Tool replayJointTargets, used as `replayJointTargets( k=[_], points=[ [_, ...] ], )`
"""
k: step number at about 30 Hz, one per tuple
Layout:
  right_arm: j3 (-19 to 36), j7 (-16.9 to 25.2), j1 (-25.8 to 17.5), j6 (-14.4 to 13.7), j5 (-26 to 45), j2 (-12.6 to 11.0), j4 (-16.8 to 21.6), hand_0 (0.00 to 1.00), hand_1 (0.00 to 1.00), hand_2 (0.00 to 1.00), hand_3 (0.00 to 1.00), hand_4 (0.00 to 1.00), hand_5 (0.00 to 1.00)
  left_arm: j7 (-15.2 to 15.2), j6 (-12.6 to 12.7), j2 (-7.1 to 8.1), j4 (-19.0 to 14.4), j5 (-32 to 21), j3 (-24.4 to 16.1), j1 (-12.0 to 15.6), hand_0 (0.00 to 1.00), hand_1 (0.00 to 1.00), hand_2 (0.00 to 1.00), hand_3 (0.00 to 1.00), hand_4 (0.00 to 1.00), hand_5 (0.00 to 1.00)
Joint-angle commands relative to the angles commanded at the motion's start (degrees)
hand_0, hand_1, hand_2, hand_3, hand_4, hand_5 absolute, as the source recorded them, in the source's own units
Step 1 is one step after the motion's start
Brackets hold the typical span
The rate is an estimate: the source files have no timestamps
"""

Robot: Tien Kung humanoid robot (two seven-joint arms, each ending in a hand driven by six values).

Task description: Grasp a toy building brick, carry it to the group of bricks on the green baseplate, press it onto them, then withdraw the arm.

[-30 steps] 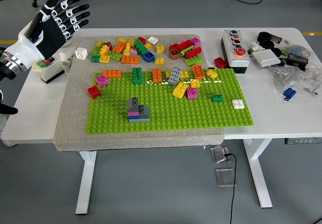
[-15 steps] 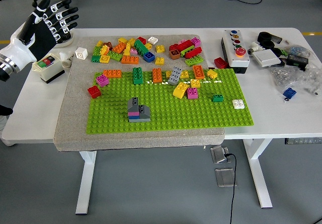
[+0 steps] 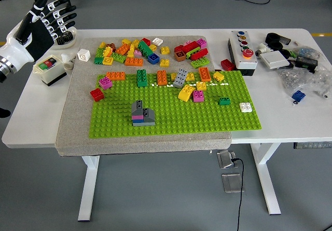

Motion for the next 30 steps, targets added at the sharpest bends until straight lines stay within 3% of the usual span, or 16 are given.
replayJointTargets(
  k=[30],
  points=[
    [-0.23, -0.01, -0.11, -0.04, 0.3, 0.0, 0.0, 0.737, 0.638, 0.69, 0.556, 0.801, 0.509, 0.35, 0.08, 0.0, 0.1, -0.18, -0.29, 0.07, 0.998, 0.936, 0.868, 0.892, 0.998, 0.738]
  ],
)
